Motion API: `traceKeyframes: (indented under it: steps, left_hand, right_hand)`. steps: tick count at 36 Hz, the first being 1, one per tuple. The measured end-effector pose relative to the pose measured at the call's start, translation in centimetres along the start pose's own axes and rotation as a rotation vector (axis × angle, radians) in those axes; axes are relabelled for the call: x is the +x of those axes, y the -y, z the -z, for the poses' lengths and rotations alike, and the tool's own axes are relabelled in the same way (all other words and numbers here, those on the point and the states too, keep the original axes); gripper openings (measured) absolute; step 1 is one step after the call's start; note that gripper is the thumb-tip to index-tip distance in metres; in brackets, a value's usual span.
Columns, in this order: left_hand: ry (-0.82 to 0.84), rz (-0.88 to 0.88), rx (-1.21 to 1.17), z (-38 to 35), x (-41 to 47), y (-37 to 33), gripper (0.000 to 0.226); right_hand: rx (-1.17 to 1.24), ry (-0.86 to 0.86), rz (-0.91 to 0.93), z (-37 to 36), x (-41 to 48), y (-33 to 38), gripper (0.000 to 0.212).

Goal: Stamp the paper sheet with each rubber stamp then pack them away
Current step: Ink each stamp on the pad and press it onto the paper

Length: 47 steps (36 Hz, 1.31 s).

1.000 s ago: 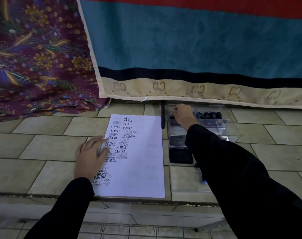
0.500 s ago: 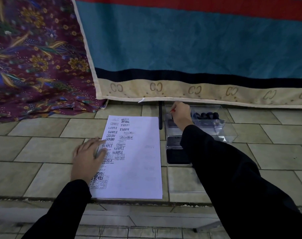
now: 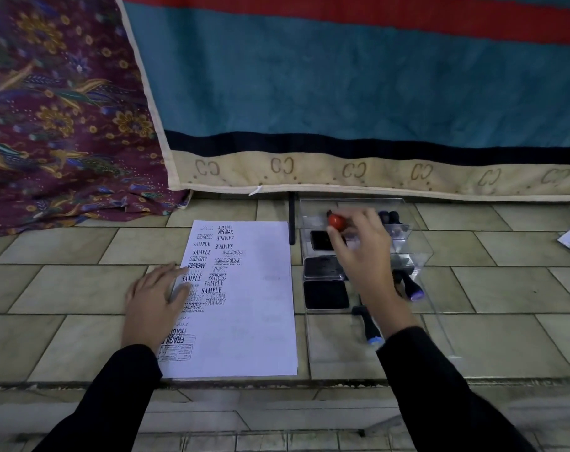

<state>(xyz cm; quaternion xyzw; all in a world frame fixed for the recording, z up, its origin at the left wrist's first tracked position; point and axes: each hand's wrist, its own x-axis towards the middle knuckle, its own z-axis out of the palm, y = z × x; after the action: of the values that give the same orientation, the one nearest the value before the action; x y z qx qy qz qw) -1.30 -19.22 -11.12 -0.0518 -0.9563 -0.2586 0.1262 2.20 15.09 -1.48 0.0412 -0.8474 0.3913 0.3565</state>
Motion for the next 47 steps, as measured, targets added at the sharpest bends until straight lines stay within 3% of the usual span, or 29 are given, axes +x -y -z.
traceKeyframes:
  steps: [3, 9, 29, 38, 42, 47]
  left_hand:
    - [0.003, 0.004, 0.007, 0.0, 0.0, 0.0, 0.042]
    - [0.001, 0.009, 0.002, 0.0, -0.1, -0.1, 0.041]
    - [-0.012, 0.010, -0.017, 0.0, -0.2, -0.1, 0.040]
    - [-0.007, 0.003, -0.014, -0.2, -0.2, 0.3, 0.039]
    - [-0.007, 0.005, -0.015, -0.2, -0.2, 0.2, 0.039]
    - [-0.016, -0.002, -0.010, -0.2, -0.2, 0.2, 0.040]
  right_hand:
    - [-0.034, 0.036, 0.043, 0.9, -3.2, 0.1, 0.024]
    - [-0.057, 0.113, -0.045, 0.8, -6.8, -0.4, 0.027]
    - [-0.121, 0.196, -0.104, 0.0, -7.6, -0.2, 0.027]
    - [-0.092, 0.242, -0.186, 0.4, -7.0, 0.3, 0.022]
    - [-0.070, 0.211, -0.116, 0.2, -6.4, 2.0, 0.020]
    - [0.112, 0.243, -0.105, -2.9, -6.3, 5.5, 0.022]
